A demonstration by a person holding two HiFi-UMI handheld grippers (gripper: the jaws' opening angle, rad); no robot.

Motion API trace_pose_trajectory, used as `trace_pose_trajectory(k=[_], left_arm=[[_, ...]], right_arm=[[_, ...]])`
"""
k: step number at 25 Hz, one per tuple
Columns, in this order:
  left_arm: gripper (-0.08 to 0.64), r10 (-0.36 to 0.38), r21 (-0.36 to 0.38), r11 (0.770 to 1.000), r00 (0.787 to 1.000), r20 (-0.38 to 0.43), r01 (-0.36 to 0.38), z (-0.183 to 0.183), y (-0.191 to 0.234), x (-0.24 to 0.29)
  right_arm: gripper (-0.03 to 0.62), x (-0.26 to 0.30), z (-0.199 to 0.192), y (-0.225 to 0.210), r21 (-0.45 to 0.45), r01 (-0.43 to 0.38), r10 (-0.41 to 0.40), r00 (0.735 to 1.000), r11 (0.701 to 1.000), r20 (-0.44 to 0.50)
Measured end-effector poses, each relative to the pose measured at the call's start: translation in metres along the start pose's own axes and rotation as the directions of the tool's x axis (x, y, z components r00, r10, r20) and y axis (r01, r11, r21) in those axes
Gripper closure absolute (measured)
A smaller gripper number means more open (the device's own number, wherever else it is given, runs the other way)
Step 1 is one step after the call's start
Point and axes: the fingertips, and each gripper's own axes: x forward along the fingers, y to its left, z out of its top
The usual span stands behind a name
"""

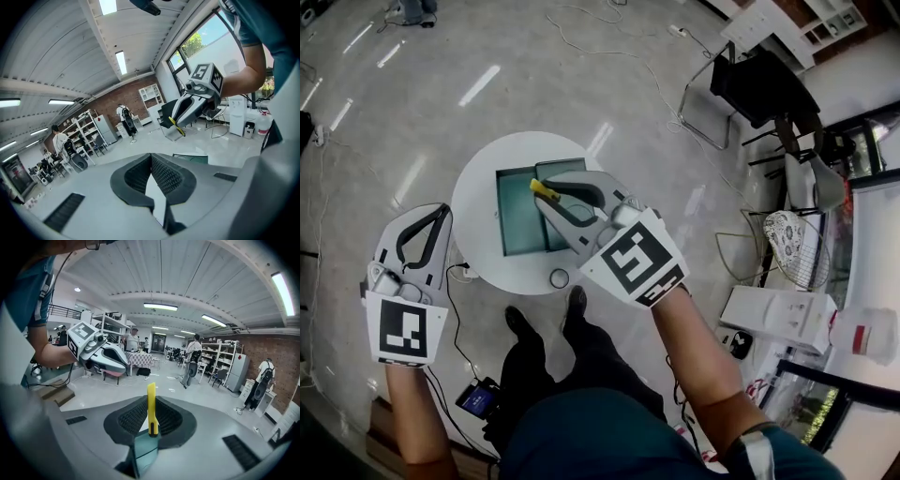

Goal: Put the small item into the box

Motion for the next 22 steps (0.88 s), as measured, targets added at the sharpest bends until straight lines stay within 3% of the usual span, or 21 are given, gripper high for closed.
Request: trace_pose_trajectory(k=[22], left_arm=[[0.541, -0.026, -0.168, 0.986, 0.992, -0.123, 0.005, -0.158, -0.010, 0.071]], right_arm=[[0.522, 0.164, -0.128, 0.024, 0.050, -0.196, 0.201, 0.973, 0.979, -0.117]])
